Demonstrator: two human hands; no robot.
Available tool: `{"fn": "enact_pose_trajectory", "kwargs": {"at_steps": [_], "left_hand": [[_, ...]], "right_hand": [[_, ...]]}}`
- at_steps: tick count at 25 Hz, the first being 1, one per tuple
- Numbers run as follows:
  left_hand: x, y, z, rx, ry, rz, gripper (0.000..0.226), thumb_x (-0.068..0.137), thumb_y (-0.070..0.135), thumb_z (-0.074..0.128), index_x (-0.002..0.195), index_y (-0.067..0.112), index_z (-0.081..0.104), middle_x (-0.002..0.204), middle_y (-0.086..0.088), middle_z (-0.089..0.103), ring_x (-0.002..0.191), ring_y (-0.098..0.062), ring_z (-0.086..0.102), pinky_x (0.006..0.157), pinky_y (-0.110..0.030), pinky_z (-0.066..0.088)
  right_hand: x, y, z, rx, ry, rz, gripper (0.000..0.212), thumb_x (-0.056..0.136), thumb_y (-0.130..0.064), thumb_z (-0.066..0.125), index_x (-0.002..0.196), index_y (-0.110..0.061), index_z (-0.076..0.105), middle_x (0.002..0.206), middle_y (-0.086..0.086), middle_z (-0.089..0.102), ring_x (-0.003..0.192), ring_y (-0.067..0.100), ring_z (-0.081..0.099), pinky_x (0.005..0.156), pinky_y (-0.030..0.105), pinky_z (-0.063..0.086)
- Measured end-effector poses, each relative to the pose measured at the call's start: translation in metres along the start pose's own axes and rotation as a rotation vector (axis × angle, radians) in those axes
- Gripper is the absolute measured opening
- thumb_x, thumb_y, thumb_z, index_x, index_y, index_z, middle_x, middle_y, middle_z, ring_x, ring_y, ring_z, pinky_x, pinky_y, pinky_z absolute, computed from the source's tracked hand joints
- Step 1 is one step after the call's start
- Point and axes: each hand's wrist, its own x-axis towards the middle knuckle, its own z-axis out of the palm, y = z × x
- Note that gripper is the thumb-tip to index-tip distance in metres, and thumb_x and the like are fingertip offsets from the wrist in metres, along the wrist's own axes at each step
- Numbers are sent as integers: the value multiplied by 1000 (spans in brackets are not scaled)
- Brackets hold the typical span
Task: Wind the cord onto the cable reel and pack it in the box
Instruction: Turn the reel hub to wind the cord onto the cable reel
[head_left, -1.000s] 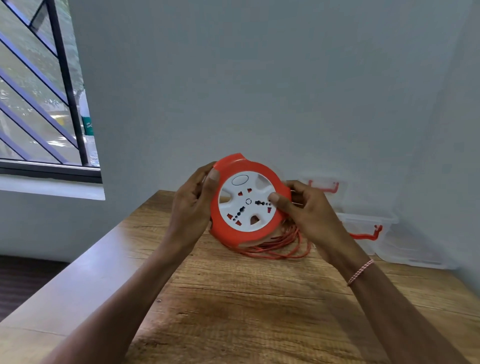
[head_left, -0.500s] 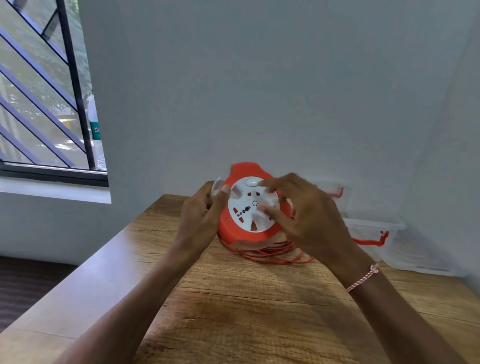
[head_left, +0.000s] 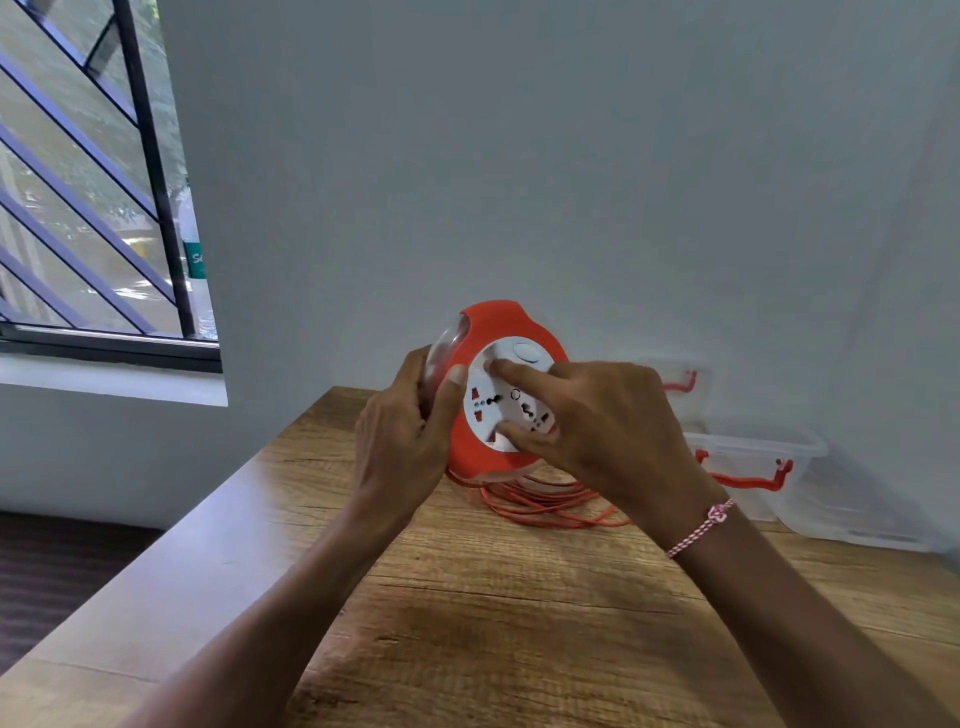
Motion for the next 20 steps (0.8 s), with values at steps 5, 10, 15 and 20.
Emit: {"fn": "enact_pose_trajectory", "kwargs": {"at_steps": [5, 10, 15, 20], "left_hand": [[-5, 4, 6, 1, -1, 29, 66, 101, 74, 37, 145, 28, 53, 96, 1, 79, 79, -15, 79, 67, -49, 67], [-5, 4, 6, -41, 13, -34, 43, 100, 66, 43, 132, 40, 55, 91, 17, 76, 81, -6, 79, 64, -42, 68], [4, 5, -1, -140, 59, -152, 41, 99, 67, 43, 119, 36, 61, 97, 20, 75, 86, -7, 77, 65, -48, 66], [2, 3, -3, 46, -18, -46, 60, 100, 67, 41, 143, 29, 54, 93, 16, 74, 83, -11, 79, 70, -47, 69]], "right_hand": [[-1, -15, 14, 448, 42, 549, 65, 79, -79, 63, 116, -26, 63, 99, -2, 78, 69, 11, 73, 54, 22, 59], [-2, -12, 20, 491, 77, 615, 54, 83, -75, 62, 113, -30, 63, 89, -11, 74, 62, 0, 66, 54, 11, 51], [-11, 13, 6, 388, 150, 333, 40, 95, -57, 63, 120, -26, 61, 113, -10, 60, 68, 3, 59, 58, 17, 52], [-11, 3, 15, 34, -71, 33, 71, 91, -53, 69, 153, -34, 40, 134, 8, 66, 100, 27, 72, 62, 39, 63]]}}
